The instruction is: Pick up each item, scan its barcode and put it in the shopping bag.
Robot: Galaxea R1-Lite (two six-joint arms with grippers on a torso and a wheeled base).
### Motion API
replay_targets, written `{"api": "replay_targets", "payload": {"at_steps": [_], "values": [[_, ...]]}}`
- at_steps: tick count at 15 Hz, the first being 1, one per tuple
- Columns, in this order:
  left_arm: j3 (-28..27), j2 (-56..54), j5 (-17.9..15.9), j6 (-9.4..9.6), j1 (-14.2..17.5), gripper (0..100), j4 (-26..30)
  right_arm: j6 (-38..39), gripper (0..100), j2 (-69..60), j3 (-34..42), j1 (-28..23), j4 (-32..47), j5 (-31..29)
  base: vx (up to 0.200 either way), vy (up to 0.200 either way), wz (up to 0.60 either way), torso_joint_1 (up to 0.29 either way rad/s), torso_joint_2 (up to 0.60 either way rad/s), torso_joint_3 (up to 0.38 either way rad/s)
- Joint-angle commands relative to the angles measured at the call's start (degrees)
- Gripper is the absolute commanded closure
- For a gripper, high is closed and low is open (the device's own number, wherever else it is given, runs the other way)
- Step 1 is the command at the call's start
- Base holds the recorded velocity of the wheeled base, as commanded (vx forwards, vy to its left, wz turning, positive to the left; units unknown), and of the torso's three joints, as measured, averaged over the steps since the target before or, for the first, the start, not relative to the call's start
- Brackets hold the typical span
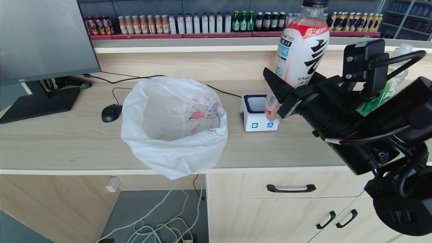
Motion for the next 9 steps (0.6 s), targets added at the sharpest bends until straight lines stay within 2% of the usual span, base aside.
{"api": "replay_targets", "payload": {"at_steps": [1, 6, 9], "values": [[0.0, 0.0, -0.1, -0.02, 0.0, 0, 0.0, 0.0, 100, -0.7, -0.3, 0.0, -0.1, 0.1, 0.000, 0.000, 0.00, 0.000, 0.00, 0.000], [0.0, 0.0, -0.1, -0.02, 0.0, 0, 0.0, -2.3, 100, 0.4, -0.5, -2.4, 0.2, 1.7, 0.000, 0.000, 0.00, 0.000, 0.00, 0.000], [0.0, 0.0, 0.0, -0.02, 0.0, 0, 0.0, -9.7, 100, 3.5, -5.5, -7.9, 0.8, 14.1, 0.000, 0.000, 0.00, 0.000, 0.00, 0.000]]}}
